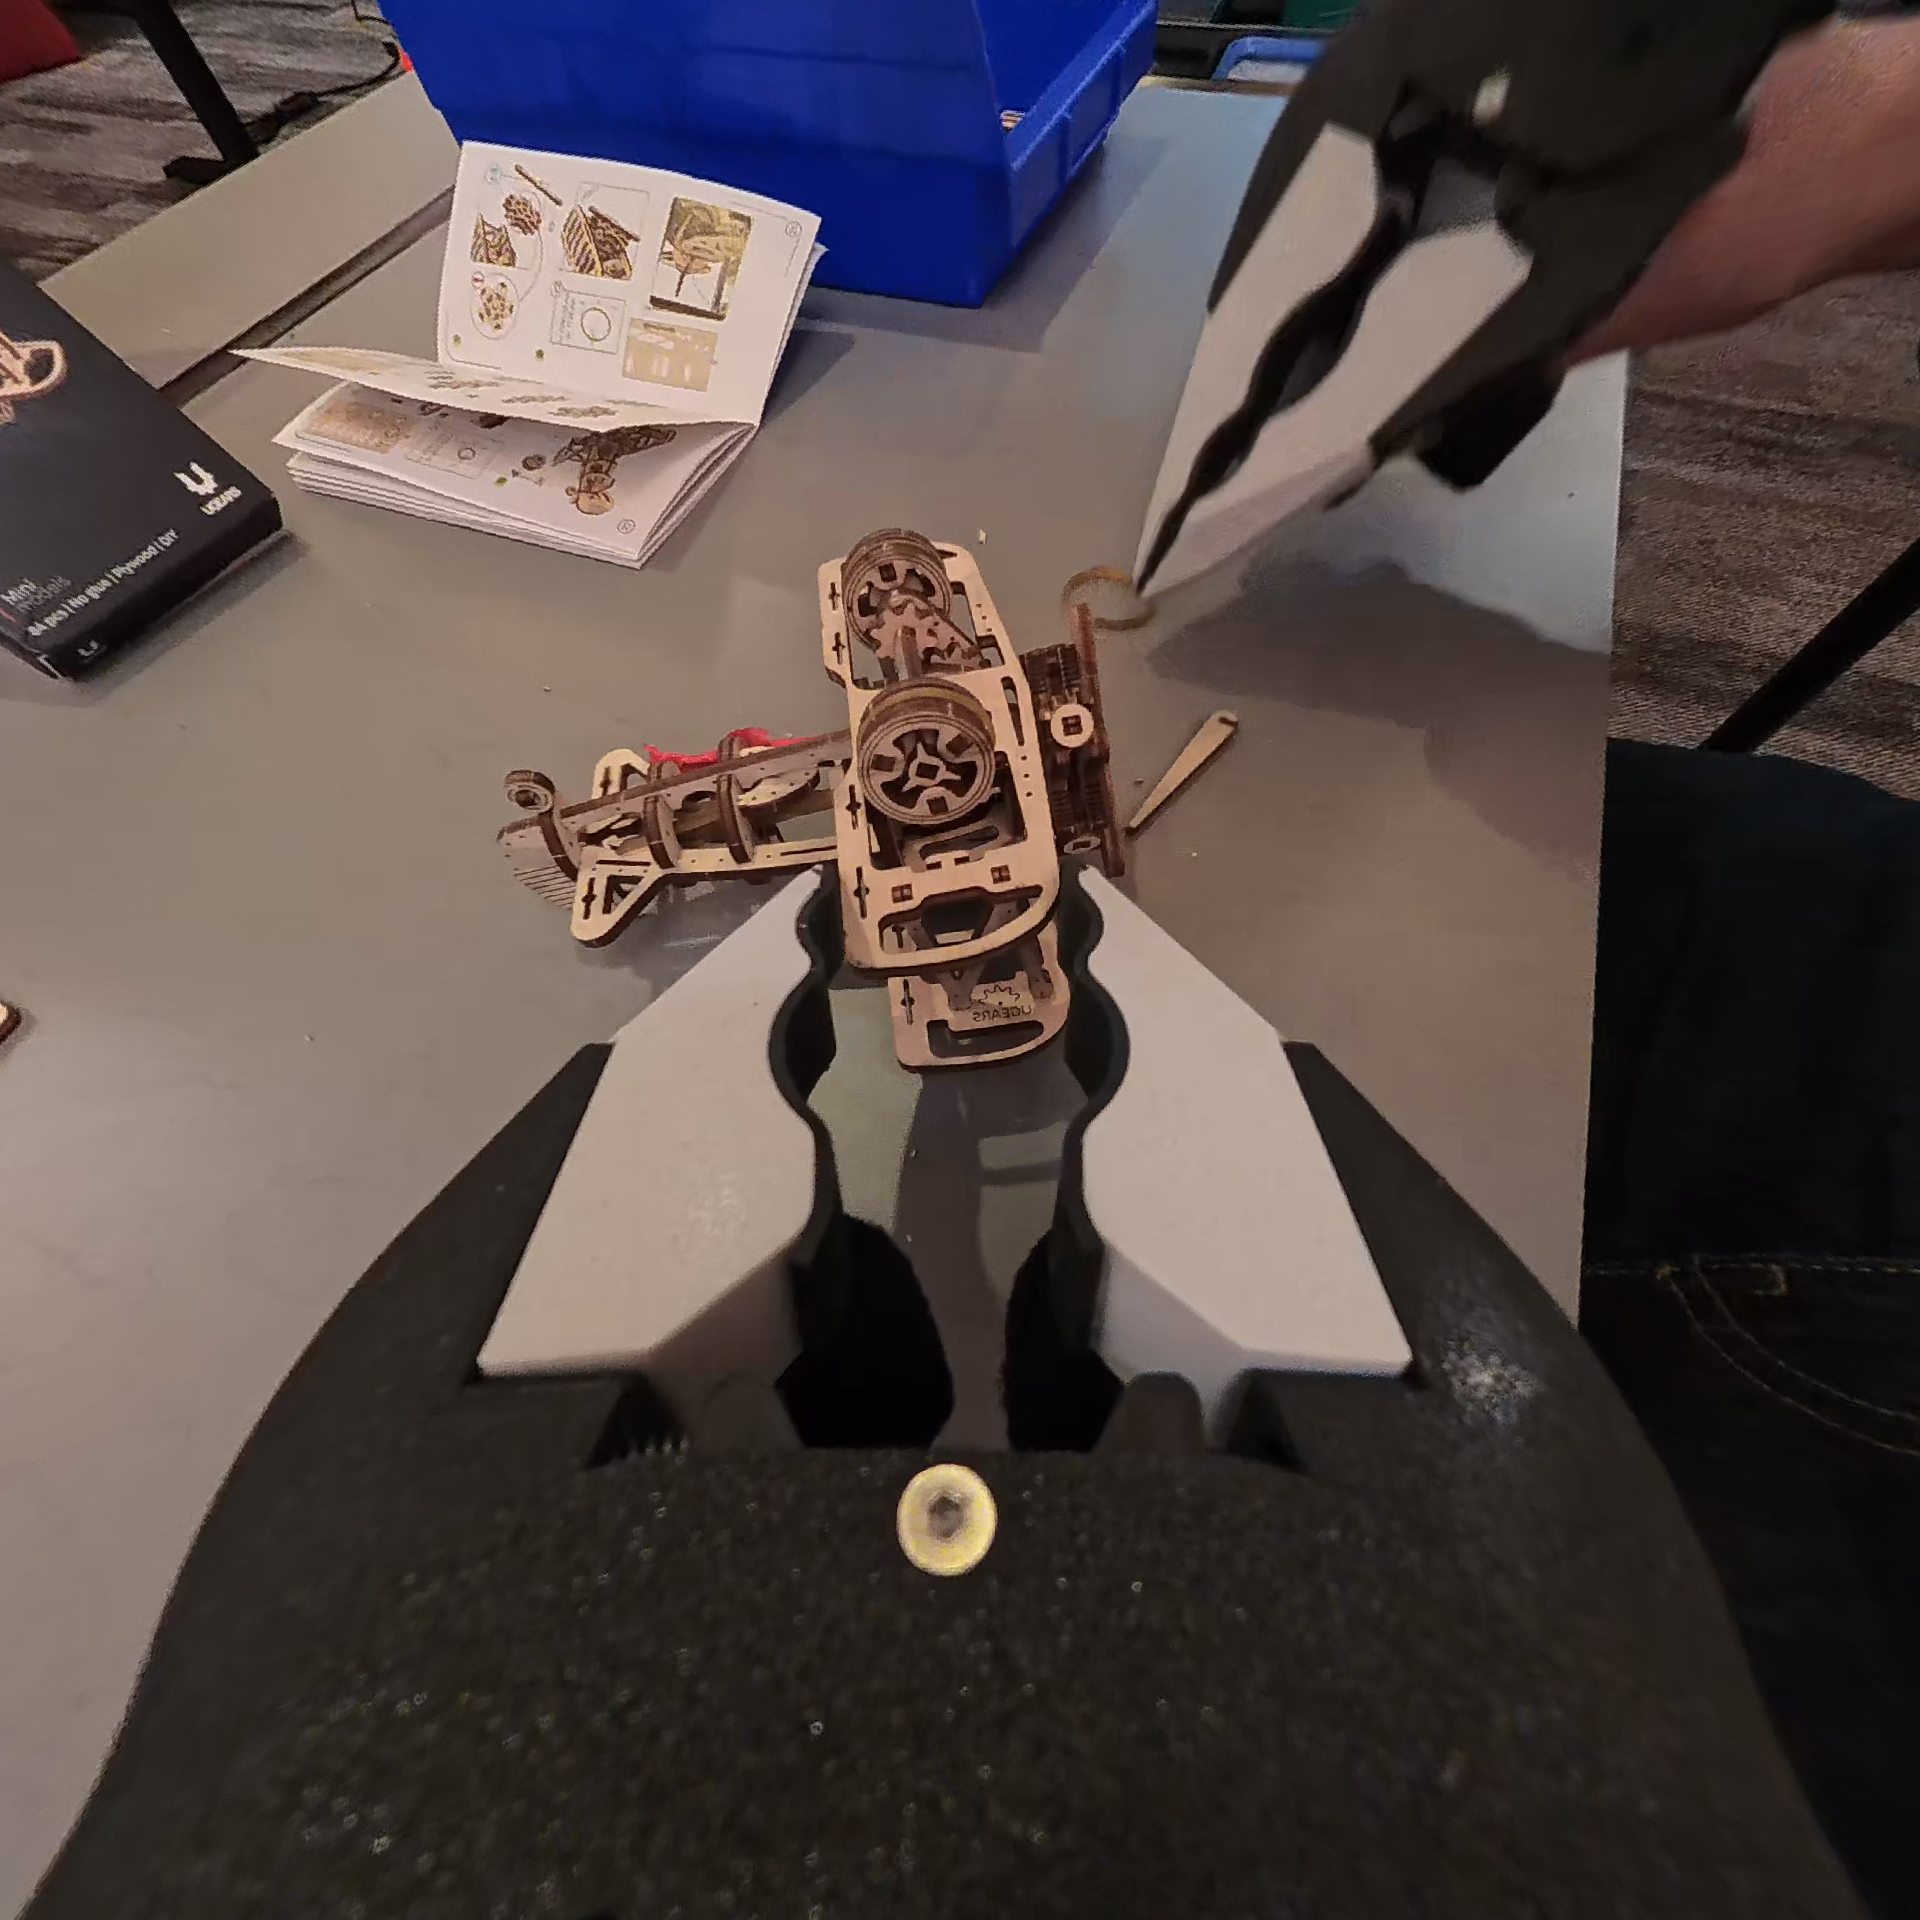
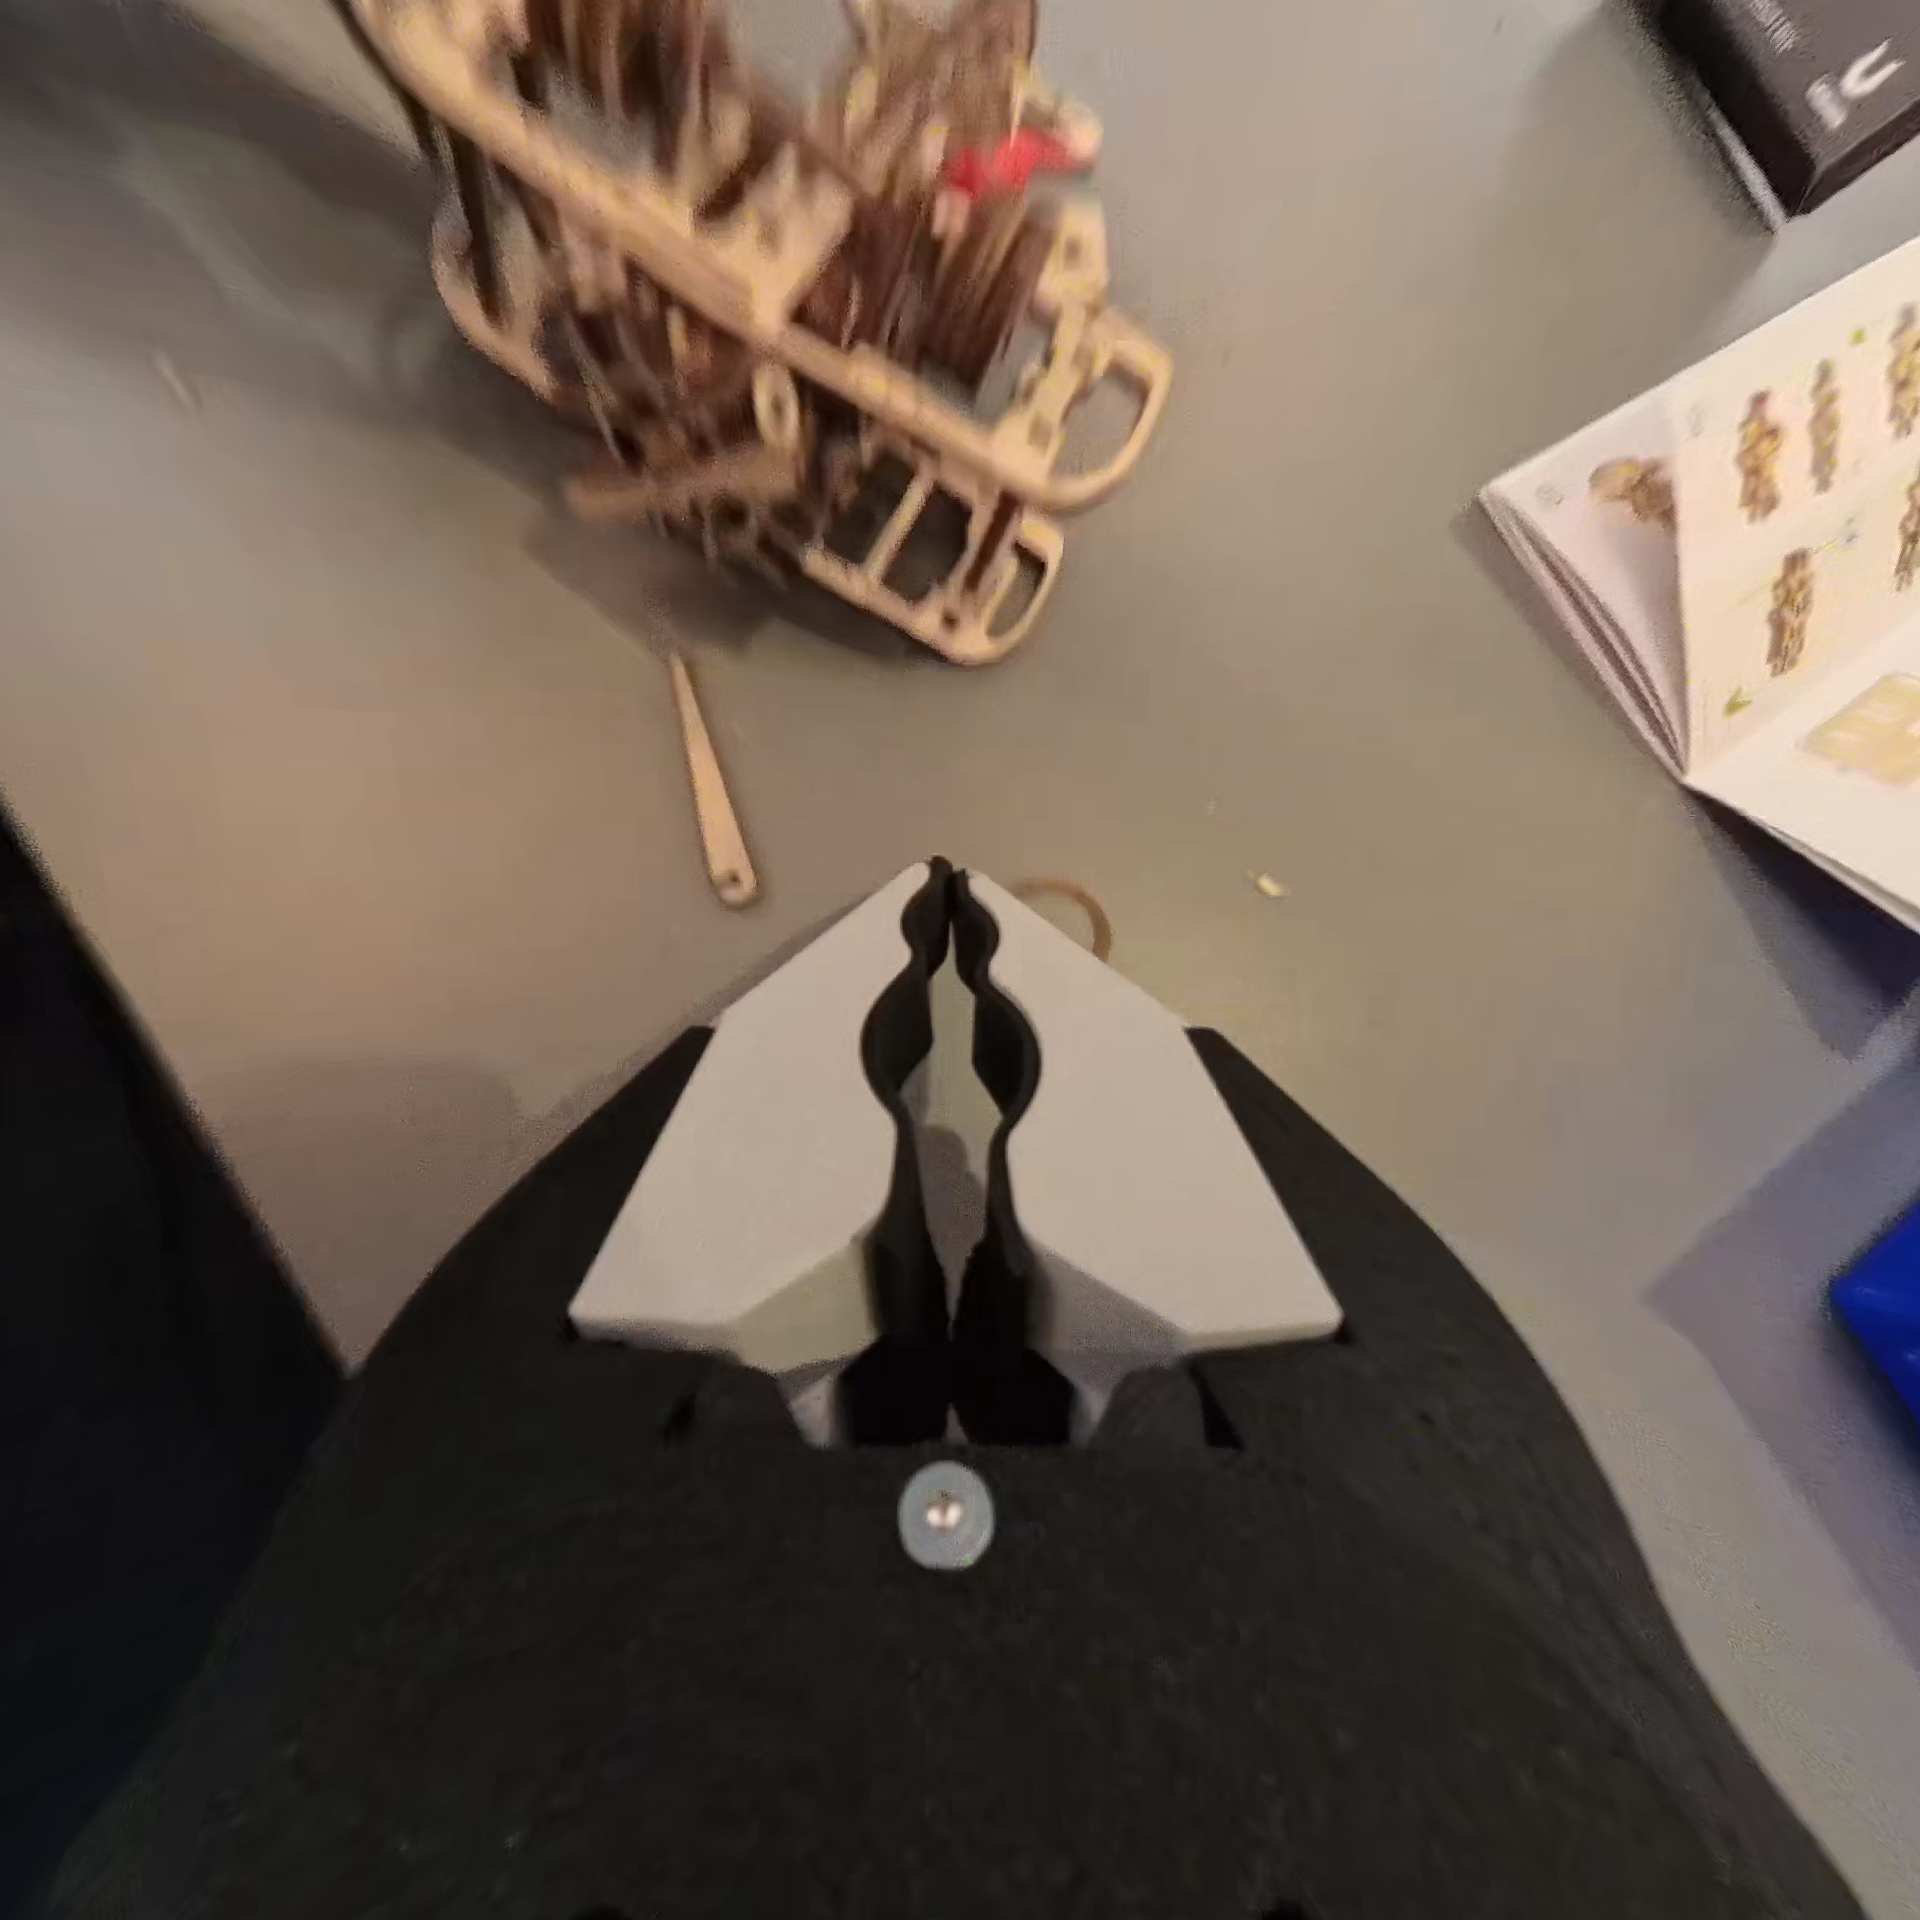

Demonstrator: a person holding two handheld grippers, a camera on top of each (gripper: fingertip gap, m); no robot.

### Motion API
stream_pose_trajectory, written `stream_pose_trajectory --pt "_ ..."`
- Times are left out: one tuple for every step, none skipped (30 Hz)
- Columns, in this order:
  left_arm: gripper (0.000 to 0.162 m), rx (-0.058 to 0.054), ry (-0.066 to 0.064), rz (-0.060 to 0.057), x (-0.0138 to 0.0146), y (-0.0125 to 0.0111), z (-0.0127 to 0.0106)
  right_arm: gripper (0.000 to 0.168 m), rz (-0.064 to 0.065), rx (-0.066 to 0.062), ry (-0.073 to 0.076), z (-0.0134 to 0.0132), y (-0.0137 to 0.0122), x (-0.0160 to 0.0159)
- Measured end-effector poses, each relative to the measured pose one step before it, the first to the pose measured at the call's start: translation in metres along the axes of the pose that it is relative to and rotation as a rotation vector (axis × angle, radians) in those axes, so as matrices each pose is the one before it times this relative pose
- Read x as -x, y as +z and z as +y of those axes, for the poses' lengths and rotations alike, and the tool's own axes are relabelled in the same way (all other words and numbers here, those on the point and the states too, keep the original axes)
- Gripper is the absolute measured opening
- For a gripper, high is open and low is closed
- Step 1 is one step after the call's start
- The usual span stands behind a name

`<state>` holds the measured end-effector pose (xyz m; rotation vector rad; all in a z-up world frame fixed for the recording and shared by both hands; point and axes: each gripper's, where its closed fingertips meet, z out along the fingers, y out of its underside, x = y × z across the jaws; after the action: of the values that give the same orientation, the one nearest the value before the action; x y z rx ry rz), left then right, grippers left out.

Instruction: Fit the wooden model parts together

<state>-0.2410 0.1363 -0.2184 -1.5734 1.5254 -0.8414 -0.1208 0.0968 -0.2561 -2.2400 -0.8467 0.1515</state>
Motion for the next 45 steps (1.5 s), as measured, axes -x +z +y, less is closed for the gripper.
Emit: stream_pose_trajectory --pt "0.039 0.0001 0.0071 -0.0057 -0.00031 0.00007 -0.00025 0.0 -0.0272 -0.0517 0.0488 -0.01469 -0.00795 0.0002" --pt "0.039 0.0012 0.0074 -0.0047 -0.00045 0.00021 -0.00012 0.0 -0.0226 -0.051 0.0373 -0.01747 -0.00851 0.00177" --pt "0.039 0.0004 0.007 -0.0048 -0.00044 -0.00001 -0.00032 0.0 -0.039 -0.0547 0.0404 -0.01991 -0.00762 0.00606" --pt "0.039 -0.0003 0.0067 -0.0042 -0.00054 0.00007 -0.00034 0.0 -0.0582 -0.0535 0.0514 -0.02075 -0.00489 0.01039" --pt "0.039 0.0025 0.0056 -0.0046 -0.00036 -0.00003 -0.00023 0.0 -0.064 -0.0363 0.0519 -0.01798 -0.00037 0.01266" --pt "0.039 -0.0015 0.0045 -0.006 -0.0002 -0.0002 -0.00076 0.0 -0.0627 -0.0205 0.0492 -0.01439 0.00371 0.01315" --pt "0.039 -0.0029 0.0043 -0.0058 -0.0001 -0.00025 -0.00122 0.0 -0.0508 -0.0144 0.0447 -0.01191 0.00537 0.01086" --pt "0.039 0.0021 0.0035 -0.0028 -0.00033 0.00001 -0.00049 0.0 -0.0412 -0.0143 0.0368 -0.00976 0.00482 0.00821" --pt "0.039 0.0022 0.0033 -0.0028 -0.00026 0.0001 -0.00052 0.0 -0.0142 0.0047 0.0213 -0.00535 0.0028 0.00196" --pt "0.039 0.0005 0.0039 -0.0025 -0.00003 -0.0001 -0.00056 0.0 0.0186 0.0139 0.0078 -0.00192 0.0001 -0.005" --pt "0.039 0.0008 0.0049 -0.0026 0.00006 -0.00025 -0.00034 0.0 0.0341 0.0298 0.0041 0.00341 -0.00165 -0.00953" --pt "0.039 0.0022 0.0005 -0.0017 0.0003 -0.00025 0.00013 0.0 0.0229 0.0469 0.0013 0.00965 -0.00224 -0.01022" --pt "0.039 -0.0001 -0.0047 -0.0022 0.00042 -0.00042 0.00017 0.007 0.0075 0.05 -0.0077 0.01407 -0.00143 -0.00879" --pt "0.039 -0.0022 -0.007 -0.0015 0.0007 -0.0006 0.00003 0.012 0.0262 0.0529 -0.0125 0.01766 -0.00062 -0.01222" --pt "0.039 0.001 -0.0077 0.0017 0.00069 -0.00071 0.00058 0.018 0.053 0.0522 -0.0176 0.02071 0.00087 -0.01683" --pt "0.039 -0.0005 -0.0094 0.0001 0.00125 -0.00091 0.00035 0.023 0.0569 0.0459 -0.0128 0.02118 0.00334 -0.01805" --pt "0.039 -0.0068 -0.0078 -0.0036 0.00178 -0.00125 -0.00047 0.029 0.0494 0.0267 0.0154 0.01709 0.00441 -0.01746" --pt "0.039 -0.0031 -0.0053 -0.0014 0.0018 -0.00108 -0.00007 0.03 0.0013 0.0026 0.0404 0.01087 0.00448 -0.00985" --pt "0.039 0.0 -0.0066 -0.0006 0.00186 -0.0009 0.00039 0.035 -0.058 -0.0318 0.0414 0.00084 0.00215 0.00136" --pt "0.039 -0.0006 -0.0084 -0.0007 0.00182 -0.00075 0.00024 0.034 -0.0415 -0.0521 0.0241 -0.00538 -0.00083 0.00217" --pt "0.039 -0.0007 -0.0096 0.0024 0.00119 -0.00058 0.00034 0.029 0.0115 -0.0244 -0.0125 -0.00286 -0.0014 -0.00219" --pt "0.039 -0.0042 -0.0089 0.0019 0.00085 -0.00059 -0.00032 0.026 0.0437 0.0167 -0.0543 0.00193 -0.00078 -0.00473" --pt "0.039 -0.0015 -0.0073 0.0022 0.00063 -0.00019 -0.00007 0.023 0.0581 0.0276 -0.0611 0.00346 -0.00036 -0.00605" --pt "0.039 0.0025 -0.0049 0.0022 0.00021 0.00012 0.00047 0.021 0.0519 0.0213 -0.0517 0.00302 0.00005 -0.005" --pt "0.039 0.0029 -0.0004 0.0008 0.0002 0.00025 0.00052 0.022 0.0326 0.0206 -0.0407 0.00346 0.00078 -0.00249" --pt "0.039 0.003 -0.0015 0.0011 0.00011 0.00016 0.00081 0.023 0.0199 0.0209 -0.0248 0.00369 0.00148 -0.00098" --pt "0.039 0.0049 -0.0085 0.0019 0.00036 0.00037 0.00105 0.027 0.0012 0.0227 -0.0126 0.00377 0.00267 0.00137" --pt "0.039 0.0047 -0.0162 0.0016 0.00067 0.00039 0.00103 0.03 -0.0076 0.0287 -0.0112 0.00404 0.00347 0.00292" --pt "0.039 -0.0032 -0.0193 0.0035 0.00073 -0.00003 -0.00014 0.033 0.0045 0.0197 -0.0151 0.00292 0.00316 0.00163" --pt "0.039 -0.0068 -0.0189 0.0044 0.00059 -0.00034 -0.00084 0.031 0.0069 -0.0112 -0.0072 -0.00195 0.00039 0.00091" --pt "0.039 -0.0065 -0.0143 0.0042 0.00063 -0.00032 -0.00088 0.032 0.0122 0.0025 -0.0031 0.00006 0.00025 -0.00141" --pt "0.039 -0.0059 -0.0074 0.0025 0.00054 -0.00038 -0.00079 0.032 -0.0013 0.0014 0.0098 0.00016 0.00022 -0.00037" --pt "0.039 -0.0023 -0.0044 0.0006 0.00067 -0.00021 -0.00028 0.028 -0.0171 -0.0019 0.0179 -0.00023 0.00061 0.00155" --pt "0.039 -0.0025 -0.0023 -0.0007 0.00036 0.00004 -0.00029 0.02 0.0032 -0.0073 0.0118 -0.00085 0.00051 -0.00074" --pt "0.039 -0.0018 -0.0005 -0.0007 0.00006 0.00008 -0.00034 0.005 0.0037 0.0014 -0.0169 0.00062 -0.00029 0.00066" --pt "0.039 -0.0001 0.0001 -0.0008 -0.00012 0.0003 -0.00004 0.0 0.0114 0.0011 -0.0243 0.00066 -0.00017 0.00043" --pt "0.039 -0.0004 -0.0012 -0.0006 -0.00001 0.00011 -0.0001 0.0 0.0137 -0.0013 -0.0152 0.00011 -0.00017 0.00011" --pt "0.039 -0.0014 -0.002 -0.0008 -0.00004 0.00001 -0.00038 0.0 0.0092 -0.0009 -0.0059 -0.00004 -0.00001 0.00022" --pt "0.039 -0.0009 -0.002 0.0001 0.00004 -0.00001 -0.00032 0.0 -0.0022 0.0034 -0.0063 0.00026 -0.00019 0.00119" --pt "0.039 -0.0006 -0.001 0.0005 -0.00014 -0.00023 -0.0004 0.0 -0.0048 0.0062 -0.0036 0.00039 -0.0005 0.00088" --pt "0.039 -0.0005 0.0003 -0.0003 -0.00004 -0.00029 -0.00046 0.0 -0.0055 0.0051 0.001 0.0001 -0.001 0.00043" --pt "0.039 -0.0011 0.0007 -0.0008 0.00008 -0.00048 -0.00054 0.0 -0.0176 -0.0089 0.0081 -0.00227 -0.00216 0.00181" --pt "0.039 -0.0022 0.0005 -0.0017 0.00021 -0.00049 -0.00065 0.0 -0.0218 -0.0328 0.0129 -0.0062 -0.00428 0.00281" --pt "0.039 -0.0012 0.0005 -0.0013 0.00014 -0.00046 -0.00056 0.0 -0.0114 -0.0359 0.0101 -0.00727 -0.00547 0.00157" --pt "0.039 -0.0007 0.0015 -0.0017 0.00017 -0.00042 -0.00031 0.0 -0.01 -0.0358 0.009 -0.0074 -0.00578 0.00143"
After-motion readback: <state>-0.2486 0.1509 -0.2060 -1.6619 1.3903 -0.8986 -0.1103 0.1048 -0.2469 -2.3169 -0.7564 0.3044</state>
